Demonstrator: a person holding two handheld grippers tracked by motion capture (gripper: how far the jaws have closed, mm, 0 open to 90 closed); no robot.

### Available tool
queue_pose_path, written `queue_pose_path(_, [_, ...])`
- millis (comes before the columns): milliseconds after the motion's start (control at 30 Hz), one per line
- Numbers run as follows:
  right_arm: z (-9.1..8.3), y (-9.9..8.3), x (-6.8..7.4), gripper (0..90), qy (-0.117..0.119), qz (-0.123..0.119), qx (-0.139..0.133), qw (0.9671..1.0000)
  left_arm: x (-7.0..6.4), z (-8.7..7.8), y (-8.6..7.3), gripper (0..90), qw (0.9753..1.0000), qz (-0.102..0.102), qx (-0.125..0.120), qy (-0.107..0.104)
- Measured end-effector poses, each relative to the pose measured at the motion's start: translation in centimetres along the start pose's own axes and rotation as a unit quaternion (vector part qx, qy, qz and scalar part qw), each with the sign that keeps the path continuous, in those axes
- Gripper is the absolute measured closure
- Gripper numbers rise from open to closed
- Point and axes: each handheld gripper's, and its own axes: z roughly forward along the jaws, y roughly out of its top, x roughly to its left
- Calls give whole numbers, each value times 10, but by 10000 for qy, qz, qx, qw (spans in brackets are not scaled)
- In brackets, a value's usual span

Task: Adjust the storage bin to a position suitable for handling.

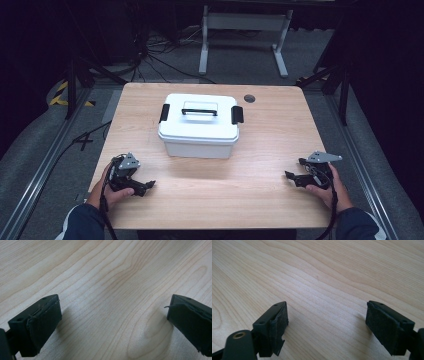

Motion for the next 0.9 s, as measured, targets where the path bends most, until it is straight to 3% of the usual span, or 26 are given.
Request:
queue_pose_path(333, [0, 1, -1, 180, 26, 0, 19, 10000, 0, 0, 0, 0, 10000, -2, 4, 22])
queue_pose_path(600, [-2, 2, -3, 184, 151, -179, 181, 9996, 0, -1, 0, 1, 10000, -17, 11, 24])
queue_pose_path(900, [-8, 11, -3, 267, 384, -234, 136, 9989, 0, -1, 0, 1, 10000, -25, 15, 19])
